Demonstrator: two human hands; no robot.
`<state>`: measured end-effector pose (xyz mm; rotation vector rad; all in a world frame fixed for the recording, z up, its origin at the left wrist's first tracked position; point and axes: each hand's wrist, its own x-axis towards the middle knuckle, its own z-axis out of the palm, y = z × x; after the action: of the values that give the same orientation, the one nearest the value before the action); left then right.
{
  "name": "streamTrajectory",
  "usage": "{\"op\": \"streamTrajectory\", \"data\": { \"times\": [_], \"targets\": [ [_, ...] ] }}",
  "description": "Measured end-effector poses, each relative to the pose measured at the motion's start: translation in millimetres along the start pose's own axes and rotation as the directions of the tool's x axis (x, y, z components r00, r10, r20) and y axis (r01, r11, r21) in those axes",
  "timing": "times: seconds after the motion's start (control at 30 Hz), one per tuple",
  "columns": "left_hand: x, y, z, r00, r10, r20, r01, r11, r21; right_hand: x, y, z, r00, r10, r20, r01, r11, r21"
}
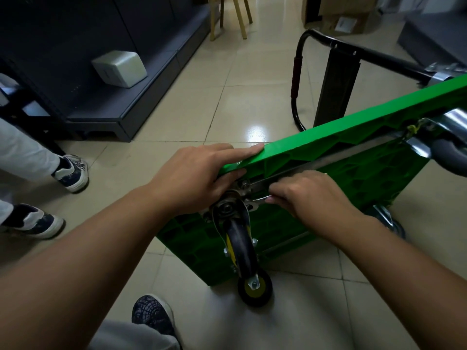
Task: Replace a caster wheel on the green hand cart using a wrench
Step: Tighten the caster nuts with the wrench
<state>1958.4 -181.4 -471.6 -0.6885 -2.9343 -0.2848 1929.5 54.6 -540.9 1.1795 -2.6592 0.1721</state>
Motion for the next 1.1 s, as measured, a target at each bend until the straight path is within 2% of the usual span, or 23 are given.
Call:
{"op": "streamTrajectory", "data": {
  "times": [0.07, 0.17, 0.23, 0.27, 0.33, 0.4, 0.43, 0.47, 0.53, 0.57, 0.6, 0.63, 0.67, 0.7, 0.73, 0.77, 0.8, 0.83, 0.87, 0.93, 0.97, 1.03, 1.1],
  "targets": [
    [-0.1, 0.5, 0.0, 1.000, -0.004, -0.005, 0.004, 1.000, 0.002, -4.4, 2.0, 11.3, 0.996, 0.010, -0.094, -0.003, 0.998, 0.070],
    [-1.3, 0.0, 0.6, 1.000, -0.008, -0.014, 0.008, 1.000, 0.002, -16.2, 1.5, 38.4, 0.978, 0.143, -0.154, -0.105, 0.967, 0.233],
    [0.2, -0.5, 2.2, 1.000, -0.002, -0.015, 0.002, 1.000, 0.001, -24.7, -11.3, 63.6, 0.940, 0.329, -0.087, -0.237, 0.816, 0.527],
    [1.0, -1.0, 2.7, 1.000, 0.000, -0.014, 0.000, 1.000, -0.004, -27.2, -25.2, 76.6, 0.899, 0.438, -0.006, -0.313, 0.651, 0.692],
    [0.9, -2.0, 2.2, 1.000, -0.002, -0.024, 0.002, 1.000, -0.008, -24.4, -67.3, 99.2, 0.771, 0.602, 0.208, -0.381, 0.173, 0.908],
    [1.3, -2.1, 1.5, 0.999, 0.015, -0.031, -0.015, 1.000, 0.004, -13.4, -107.6, 108.4, 0.654, 0.641, 0.401, -0.248, -0.319, 0.915],
    [1.4, -1.8, 1.5, 0.999, 0.022, -0.029, -0.022, 1.000, 0.009, -9.2, -120.7, 110.4, 0.634, 0.619, 0.465, -0.173, -0.472, 0.864],
    [1.7, -1.4, 1.7, 0.999, 0.028, -0.031, -0.028, 1.000, 0.013, -8.0, -126.6, 111.6, 0.631, 0.594, 0.498, -0.144, -0.541, 0.828],
    [2.3, -1.0, 1.5, 0.999, 0.035, -0.030, -0.035, 0.999, 0.022, -17.1, -117.7, 109.2, 0.638, 0.587, 0.498, -0.227, -0.475, 0.850],
    [2.3, -0.8, 0.5, 0.999, 0.033, -0.027, -0.032, 0.999, 0.024, -27.9, -105.1, 106.5, 0.653, 0.581, 0.485, -0.304, -0.386, 0.871],
    [1.3, -0.3, -0.2, 0.999, 0.026, -0.023, -0.025, 0.999, 0.024, -41.3, -89.4, 105.9, 0.687, 0.551, 0.475, -0.430, -0.220, 0.876],
    [0.1, 0.8, -1.7, 1.000, 0.022, -0.022, -0.022, 1.000, 0.022, -54.1, -70.5, 103.1, 0.737, 0.451, 0.503, -0.599, 0.093, 0.795],
    [0.0, 1.5, -1.4, 1.000, 0.022, -0.014, -0.021, 1.000, 0.021, -66.1, -53.1, 100.2, 0.721, 0.323, 0.613, -0.683, 0.478, 0.551],
    [0.5, 1.8, -1.7, 1.000, 0.023, -0.009, -0.023, 1.000, 0.021, -74.9, -38.5, 94.2, 0.605, 0.244, 0.758, -0.609, 0.755, 0.242],
    [0.1, 2.0, -2.0, 1.000, 0.023, -0.005, -0.022, 1.000, 0.020, -81.1, -25.2, 87.2, 0.455, 0.244, 0.857, -0.456, 0.890, -0.012],
    [0.1, 2.1, -1.9, 1.000, 0.022, -0.004, -0.021, 1.000, 0.020, -85.8, -12.1, 81.2, 0.348, 0.290, 0.891, -0.338, 0.926, -0.169],
    [-0.3, 2.1, -1.9, 1.000, 0.020, -0.005, -0.020, 1.000, 0.023, -85.8, -2.9, 71.1, 0.310, 0.316, 0.897, -0.288, 0.930, -0.228],
    [-0.6, 2.5, -1.7, 1.000, 0.019, -0.001, -0.019, 1.000, 0.024, -82.3, 4.1, 59.6, 0.367, 0.317, 0.875, -0.298, 0.931, -0.212],
    [-0.7, 2.6, -1.7, 1.000, 0.020, 0.001, -0.020, 1.000, 0.024, -73.3, 9.5, 43.4, 0.469, 0.300, 0.831, -0.274, 0.944, -0.186],
    [-1.3, 2.3, -1.8, 1.000, 0.020, -0.001, -0.020, 1.000, 0.016, -54.9, 18.5, 20.9, 0.775, 0.222, 0.591, -0.217, 0.973, -0.081],
    [-1.5, 2.5, -1.8, 1.000, 0.019, -0.002, -0.019, 1.000, 0.013, -45.0, 17.9, 12.5, 0.883, 0.169, 0.437, -0.176, 0.984, -0.025],
    [-0.5, 2.8, -1.6, 1.000, 0.023, -0.009, -0.023, 1.000, 0.009, -25.5, 12.5, 0.7, 0.979, 0.056, 0.198, -0.058, 0.998, 0.006],
    [0.3, 2.9, -1.3, 1.000, 0.024, -0.006, -0.024, 1.000, 0.010, -12.3, 4.8, -1.5, 0.999, -0.013, 0.046, 0.014, 1.000, -0.027]
  ]
}}
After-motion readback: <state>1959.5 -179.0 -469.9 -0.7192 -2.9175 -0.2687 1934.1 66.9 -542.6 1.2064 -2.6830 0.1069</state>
